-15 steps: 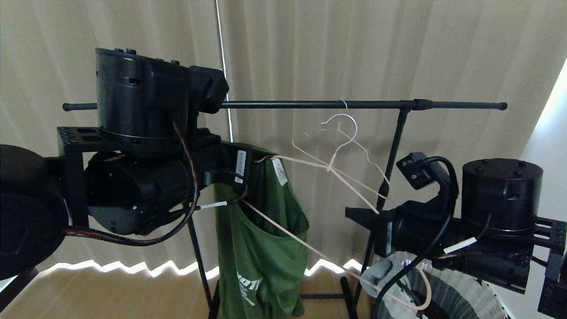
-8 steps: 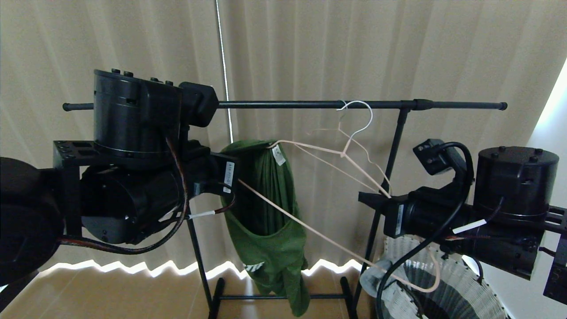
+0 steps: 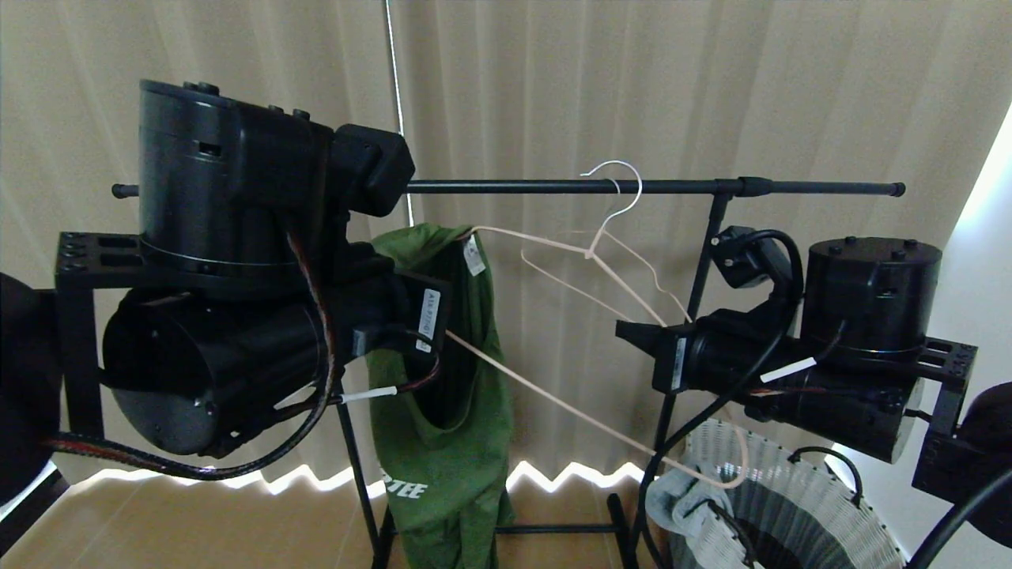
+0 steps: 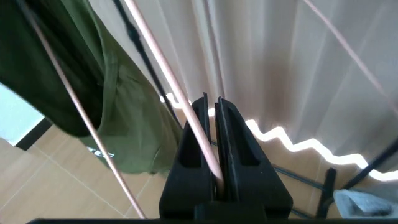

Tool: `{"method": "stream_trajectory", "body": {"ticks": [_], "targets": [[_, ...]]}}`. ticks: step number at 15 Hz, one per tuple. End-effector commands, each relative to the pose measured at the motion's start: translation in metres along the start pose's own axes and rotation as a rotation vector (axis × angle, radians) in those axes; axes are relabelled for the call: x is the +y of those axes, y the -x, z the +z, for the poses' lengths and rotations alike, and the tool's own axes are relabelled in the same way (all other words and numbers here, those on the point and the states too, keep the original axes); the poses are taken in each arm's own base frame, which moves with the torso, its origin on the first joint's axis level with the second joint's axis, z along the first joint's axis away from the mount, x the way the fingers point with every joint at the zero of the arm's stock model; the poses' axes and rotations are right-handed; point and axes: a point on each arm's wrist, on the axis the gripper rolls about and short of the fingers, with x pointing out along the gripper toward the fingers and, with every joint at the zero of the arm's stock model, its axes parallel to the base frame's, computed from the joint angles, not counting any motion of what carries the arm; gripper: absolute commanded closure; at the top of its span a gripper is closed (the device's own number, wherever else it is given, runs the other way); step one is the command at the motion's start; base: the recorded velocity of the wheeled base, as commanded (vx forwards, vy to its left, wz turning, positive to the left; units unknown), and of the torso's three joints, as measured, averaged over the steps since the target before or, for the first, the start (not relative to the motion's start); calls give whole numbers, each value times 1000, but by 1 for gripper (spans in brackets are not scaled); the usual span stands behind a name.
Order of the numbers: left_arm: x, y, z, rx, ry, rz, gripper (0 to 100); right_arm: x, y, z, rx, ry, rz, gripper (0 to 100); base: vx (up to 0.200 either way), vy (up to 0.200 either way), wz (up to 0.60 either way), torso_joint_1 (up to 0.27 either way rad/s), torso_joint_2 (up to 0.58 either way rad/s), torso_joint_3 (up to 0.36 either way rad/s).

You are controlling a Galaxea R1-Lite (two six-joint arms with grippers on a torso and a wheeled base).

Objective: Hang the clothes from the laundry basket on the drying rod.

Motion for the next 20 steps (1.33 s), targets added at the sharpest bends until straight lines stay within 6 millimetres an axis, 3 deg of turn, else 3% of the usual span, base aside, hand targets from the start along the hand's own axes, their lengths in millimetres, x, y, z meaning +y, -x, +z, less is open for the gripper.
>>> {"method": "stream_trajectory", "body": {"ticks": [1,6,12,16,20], "targets": [[-4,3,4,-17,5,-26,100,12,-13,-6,26,13,33,100,0,0,0,0,0,0],[-20,8,7,-35,1,-231,100,32,-23,-16,48,33,94,100,0,0,0,0,0,0],[-25,8,12,-53,3,-284,100,33,-22,-18,31,38,65,100,0,0,0,0,0,0],[-35,11,11,-65,-8,-452,100,42,-20,-18,28,46,92,100,0,0,0,0,0,0],[-22,5,-6,-13,-18,-400,100,42,-10,-13,9,70,95,100,0,0,0,0,0,0]]}}
